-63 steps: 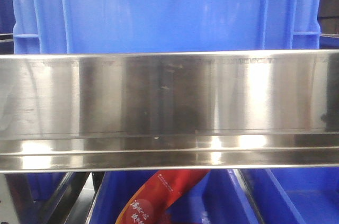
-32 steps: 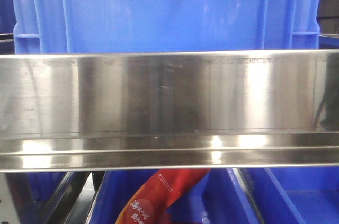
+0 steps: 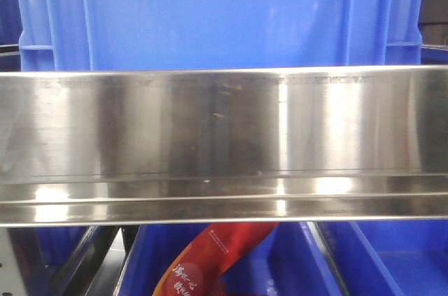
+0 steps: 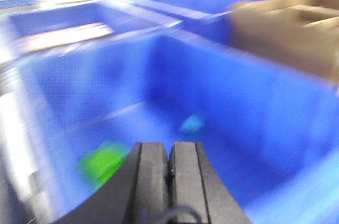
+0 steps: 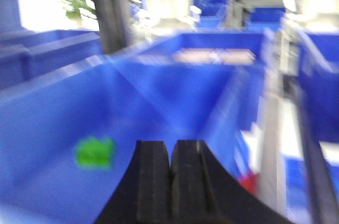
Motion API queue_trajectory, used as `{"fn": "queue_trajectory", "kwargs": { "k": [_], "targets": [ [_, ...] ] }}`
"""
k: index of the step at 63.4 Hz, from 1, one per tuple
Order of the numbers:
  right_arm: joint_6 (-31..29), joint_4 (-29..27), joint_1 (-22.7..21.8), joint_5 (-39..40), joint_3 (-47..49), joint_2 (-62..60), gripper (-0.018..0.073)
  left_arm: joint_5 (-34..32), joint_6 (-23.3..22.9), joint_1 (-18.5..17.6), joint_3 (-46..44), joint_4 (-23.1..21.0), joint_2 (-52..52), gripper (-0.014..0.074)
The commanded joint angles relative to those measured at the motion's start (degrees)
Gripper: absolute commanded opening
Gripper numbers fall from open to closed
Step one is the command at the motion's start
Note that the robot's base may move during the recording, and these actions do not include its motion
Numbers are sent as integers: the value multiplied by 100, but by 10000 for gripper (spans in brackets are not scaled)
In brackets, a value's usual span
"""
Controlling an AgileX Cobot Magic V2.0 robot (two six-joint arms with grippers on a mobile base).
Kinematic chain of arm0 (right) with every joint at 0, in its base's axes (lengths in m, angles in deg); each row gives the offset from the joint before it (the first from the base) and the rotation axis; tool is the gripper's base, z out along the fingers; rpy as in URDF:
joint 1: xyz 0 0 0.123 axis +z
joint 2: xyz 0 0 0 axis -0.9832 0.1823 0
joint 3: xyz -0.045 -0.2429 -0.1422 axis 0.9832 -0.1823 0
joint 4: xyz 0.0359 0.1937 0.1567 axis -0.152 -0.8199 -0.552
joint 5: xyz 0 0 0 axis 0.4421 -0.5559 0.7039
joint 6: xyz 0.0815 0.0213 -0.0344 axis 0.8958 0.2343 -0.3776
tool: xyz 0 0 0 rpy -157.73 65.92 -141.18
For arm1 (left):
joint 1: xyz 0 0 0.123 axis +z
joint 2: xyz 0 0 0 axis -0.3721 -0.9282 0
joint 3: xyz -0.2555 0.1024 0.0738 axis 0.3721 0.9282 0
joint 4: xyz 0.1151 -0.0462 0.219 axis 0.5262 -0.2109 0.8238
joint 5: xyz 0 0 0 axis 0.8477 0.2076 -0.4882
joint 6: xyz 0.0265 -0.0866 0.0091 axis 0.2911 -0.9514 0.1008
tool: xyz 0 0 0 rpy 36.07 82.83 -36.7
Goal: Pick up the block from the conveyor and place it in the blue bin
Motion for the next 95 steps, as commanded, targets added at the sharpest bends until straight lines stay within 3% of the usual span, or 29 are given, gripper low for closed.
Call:
{"fn": "queue_trajectory", "kwargs": {
  "k": [1, 8, 27, 59, 68, 76, 79, 88, 95],
  "targets": [
    [-4, 59, -59, 190, -566, -452, -167, -384, -41, 113, 578, -191, 545, -111],
    [-4, 59, -59, 204, -1222, -1068, -167, -758, -41, 169, 1431, -373, 1267, -111],
    [-4, 59, -59, 46, -2175, -2104, -167, -773, -41, 169, 2834, -373, 2706, -111],
    [-4, 59, -59, 8, -2186, -2200, -167, -828, -41, 169, 2959, -373, 3185, -111],
    [-4, 189, -68, 722, -2467, -2253, -167, -828, -41, 169, 2959, -373, 3185, -111],
    [-4, 374, -366, 2013, -3165, -2678, -167, -828, -41, 169, 2959, -373, 3185, -111],
    [-4, 374, -509, 2144, -3376, -2886, -167, -828, -41, 169, 2959, -373, 3185, -111],
    [-4, 660, -1132, 1330, -3803, -3660, -167, -828, -41, 169, 2959, -373, 3185, -111],
    [-4, 842, -1328, 746, -4025, -4303, -167, -828, -41, 169, 2959, -373, 3185, -111]
  ]
}}
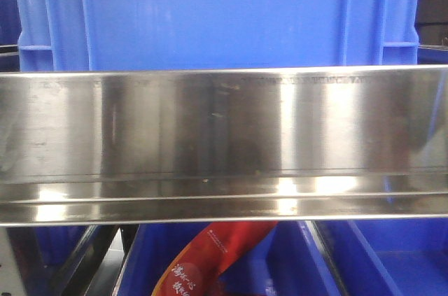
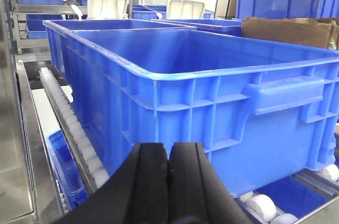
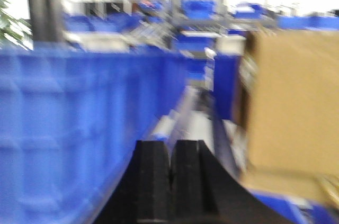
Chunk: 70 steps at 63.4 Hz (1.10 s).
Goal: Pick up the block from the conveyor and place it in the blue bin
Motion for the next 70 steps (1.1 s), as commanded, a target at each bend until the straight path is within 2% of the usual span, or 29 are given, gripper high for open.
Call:
{"fn": "queue_trajectory", "kwargs": {
  "k": [1, 8, 18, 21, 40, 49, 70],
  "targets": [
    [-4, 220, -120, -342, -205, -508, -167, -119, -41, 35, -2, -61, 34, -111],
    [26, 599, -132, -604, -558, -882, -167, -119, -41, 35, -2, -61, 34, -111],
    [865, 822, -132, -369, -934, -882, -167, -132, -41, 35, 1, -61, 49, -111],
    [865, 817, -132, -120, -934, -882, -167, -132, -41, 35, 1, -61, 49, -111],
    [829, 817, -132, -269, -934, -882, -167, -132, -41, 35, 1, -61, 49, -111],
    [469, 817, -132, -269, -934, -882, -167, -132, -41, 35, 1, -61, 49, -111],
    [468, 640, -132, -269, -934, -882, -167, -132, -41, 35, 1, -61, 49, -111]
  ]
}}
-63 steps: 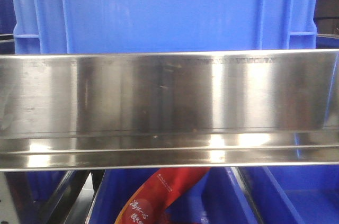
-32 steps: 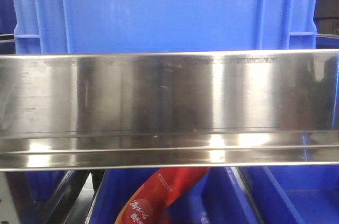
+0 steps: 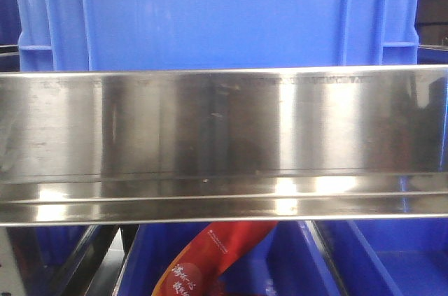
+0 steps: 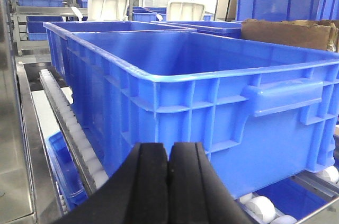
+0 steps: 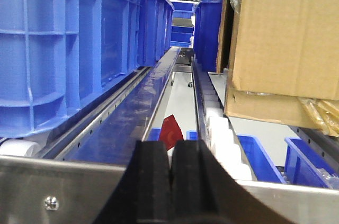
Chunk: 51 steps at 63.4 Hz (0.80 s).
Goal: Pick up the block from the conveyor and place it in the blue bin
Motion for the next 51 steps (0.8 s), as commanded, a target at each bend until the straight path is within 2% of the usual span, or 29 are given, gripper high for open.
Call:
{"fn": "queue_trajectory", "kwargs": {
  "k": [1, 51],
  "targets": [
    [-58, -14, -38, 141, -9, -21, -167, -108, -41, 35, 1, -50, 23, -111],
    [-58, -16, -38, 185, -9, -21, -167, -108, -41, 35, 1, -50, 23, -111]
  ]
}}
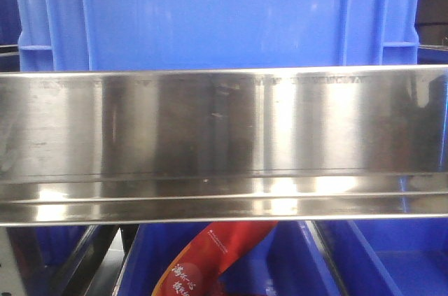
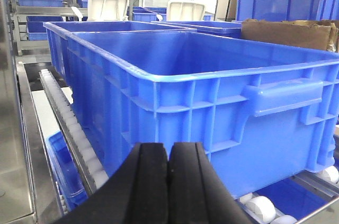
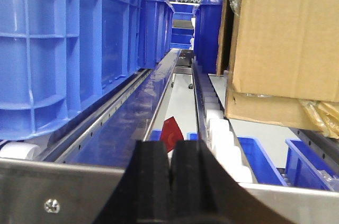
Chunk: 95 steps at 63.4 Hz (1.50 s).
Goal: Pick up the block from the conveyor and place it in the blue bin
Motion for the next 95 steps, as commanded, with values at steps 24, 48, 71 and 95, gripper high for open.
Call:
{"fn": "queue_trajectory", "kwargs": {
  "k": [24, 48, 71, 95],
  "targets": [
    [-33, 6, -38, 159, -9, -21, -167, -1911, -338, 336, 939, 751, 272, -111],
    [-33, 6, -38, 159, -9, -21, -167, -1690, -909, 1848, 2530, 1297, 1809, -111],
    [-33, 6, -38, 182, -9, -21, -167, -1252, -1823, 2321, 2783, 2165, 2215, -111],
    [-33, 6, -38, 182, -9, -21, -167, -1179, -1834, 2321, 2783, 2002, 2215, -111]
  ]
}}
